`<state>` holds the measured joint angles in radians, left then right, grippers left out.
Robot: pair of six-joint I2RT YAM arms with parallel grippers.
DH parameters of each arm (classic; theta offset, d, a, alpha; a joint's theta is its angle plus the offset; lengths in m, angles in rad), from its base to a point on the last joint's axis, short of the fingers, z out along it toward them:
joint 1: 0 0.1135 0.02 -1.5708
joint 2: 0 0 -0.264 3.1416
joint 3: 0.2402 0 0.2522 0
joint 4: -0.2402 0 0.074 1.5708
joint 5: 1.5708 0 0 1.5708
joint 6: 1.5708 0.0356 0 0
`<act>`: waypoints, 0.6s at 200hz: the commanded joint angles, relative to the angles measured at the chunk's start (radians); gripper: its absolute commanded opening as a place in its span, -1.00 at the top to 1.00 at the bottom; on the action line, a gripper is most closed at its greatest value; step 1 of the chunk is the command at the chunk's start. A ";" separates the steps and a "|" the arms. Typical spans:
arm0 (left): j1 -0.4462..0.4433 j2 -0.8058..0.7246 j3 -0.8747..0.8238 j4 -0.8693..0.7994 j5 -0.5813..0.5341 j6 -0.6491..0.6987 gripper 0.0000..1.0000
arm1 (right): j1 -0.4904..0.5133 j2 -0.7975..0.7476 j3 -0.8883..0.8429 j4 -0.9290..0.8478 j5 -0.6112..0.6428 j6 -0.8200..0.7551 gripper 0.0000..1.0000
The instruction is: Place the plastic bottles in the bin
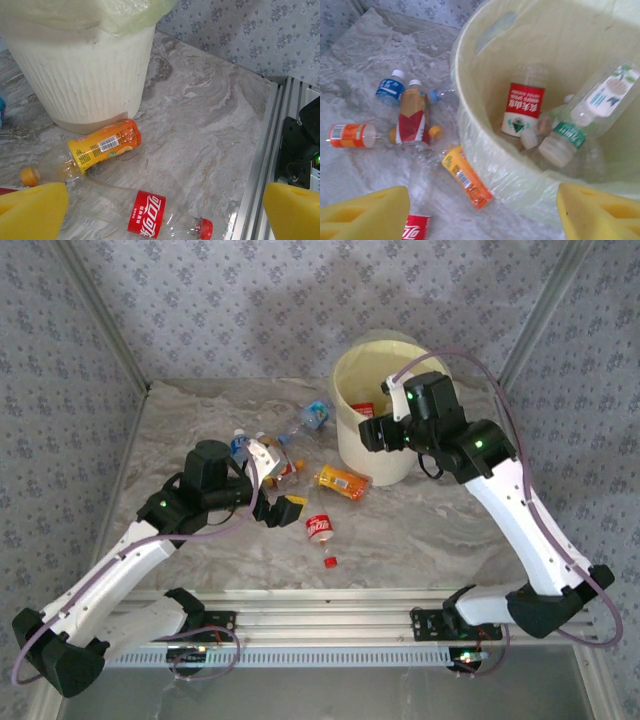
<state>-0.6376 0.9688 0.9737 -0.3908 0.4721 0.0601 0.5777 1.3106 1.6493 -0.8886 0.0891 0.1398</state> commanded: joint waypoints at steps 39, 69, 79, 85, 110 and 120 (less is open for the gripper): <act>-0.007 -0.005 0.053 -0.005 0.025 0.006 -0.99 | 0.090 -0.052 -0.123 0.051 -0.012 0.134 -0.61; -0.007 -0.014 0.051 -0.003 0.033 0.004 -0.99 | 0.135 -0.047 -0.199 0.089 -0.016 0.212 -0.63; -0.007 -0.020 0.049 -0.003 0.034 0.005 -0.99 | 0.154 -0.038 -0.222 0.099 -0.013 0.237 -0.63; -0.008 -0.021 0.049 -0.003 0.035 0.006 -0.99 | 0.167 -0.034 -0.238 0.102 -0.002 0.254 -0.63; -0.007 -0.026 0.048 -0.006 0.039 0.011 -0.99 | 0.213 -0.015 -0.307 0.143 0.014 0.330 -0.64; -0.007 -0.024 0.049 -0.012 0.038 0.016 -0.99 | 0.232 -0.006 -0.334 0.162 0.008 0.358 -0.65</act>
<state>-0.6376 0.9649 0.9874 -0.3943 0.4835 0.0601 0.7715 1.2835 1.3689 -0.7834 0.0826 0.3885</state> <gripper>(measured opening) 0.995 0.820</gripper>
